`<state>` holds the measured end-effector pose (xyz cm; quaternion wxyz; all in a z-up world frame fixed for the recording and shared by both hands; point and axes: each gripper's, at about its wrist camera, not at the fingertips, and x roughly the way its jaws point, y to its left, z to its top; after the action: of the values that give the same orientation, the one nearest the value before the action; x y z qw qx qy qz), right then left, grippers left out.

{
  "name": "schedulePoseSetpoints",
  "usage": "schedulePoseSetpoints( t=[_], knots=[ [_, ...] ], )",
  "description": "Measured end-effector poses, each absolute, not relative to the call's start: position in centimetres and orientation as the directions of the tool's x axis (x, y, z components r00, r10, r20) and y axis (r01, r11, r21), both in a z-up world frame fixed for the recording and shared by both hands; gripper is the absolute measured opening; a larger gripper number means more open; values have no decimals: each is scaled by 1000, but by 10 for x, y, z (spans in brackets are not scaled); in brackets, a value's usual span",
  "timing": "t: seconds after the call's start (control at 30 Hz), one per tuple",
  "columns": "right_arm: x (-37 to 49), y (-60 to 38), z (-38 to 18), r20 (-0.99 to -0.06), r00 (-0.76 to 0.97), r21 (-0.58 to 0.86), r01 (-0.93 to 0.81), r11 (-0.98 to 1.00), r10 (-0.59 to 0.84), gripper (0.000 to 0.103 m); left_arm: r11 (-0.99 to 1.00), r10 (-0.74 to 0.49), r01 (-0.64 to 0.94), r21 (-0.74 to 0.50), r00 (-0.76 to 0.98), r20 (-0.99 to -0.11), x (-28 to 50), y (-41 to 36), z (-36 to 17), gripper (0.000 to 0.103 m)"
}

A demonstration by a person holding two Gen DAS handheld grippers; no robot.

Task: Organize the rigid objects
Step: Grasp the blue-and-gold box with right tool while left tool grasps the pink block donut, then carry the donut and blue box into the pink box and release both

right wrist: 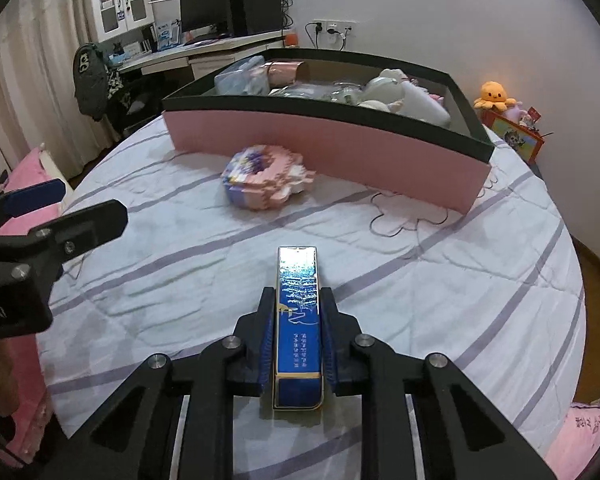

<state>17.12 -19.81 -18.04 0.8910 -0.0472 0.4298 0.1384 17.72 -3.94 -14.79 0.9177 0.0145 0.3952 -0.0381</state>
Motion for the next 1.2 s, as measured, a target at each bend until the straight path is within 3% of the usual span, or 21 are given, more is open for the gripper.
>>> schedulePoseSetpoints(
  t=[0.9,1.0,1.03,1.07,1.2],
  knots=[
    [231,-240,-176,-774,610,77,-178,981,171,21,980,-163,192,-58,593,-789,270,-99,-183,103],
    [233,-242,-178,-774,609,86,-175,981,176,21,978,-184,191,-86,586,-789,275,-99,-185,85],
    [233,-242,-178,-773,609,86,-174,981,176,21,977,-185,196,-82,593,-784,275,-100,-183,64],
    [233,-242,-178,-772,610,88,-174,981,177,21,973,-199,211,-90,588,-784,276,-101,-182,54],
    [233,-241,-175,-769,614,92,-169,981,177,21,969,-219,223,-105,585,-780,272,-96,-180,54]
  ],
)
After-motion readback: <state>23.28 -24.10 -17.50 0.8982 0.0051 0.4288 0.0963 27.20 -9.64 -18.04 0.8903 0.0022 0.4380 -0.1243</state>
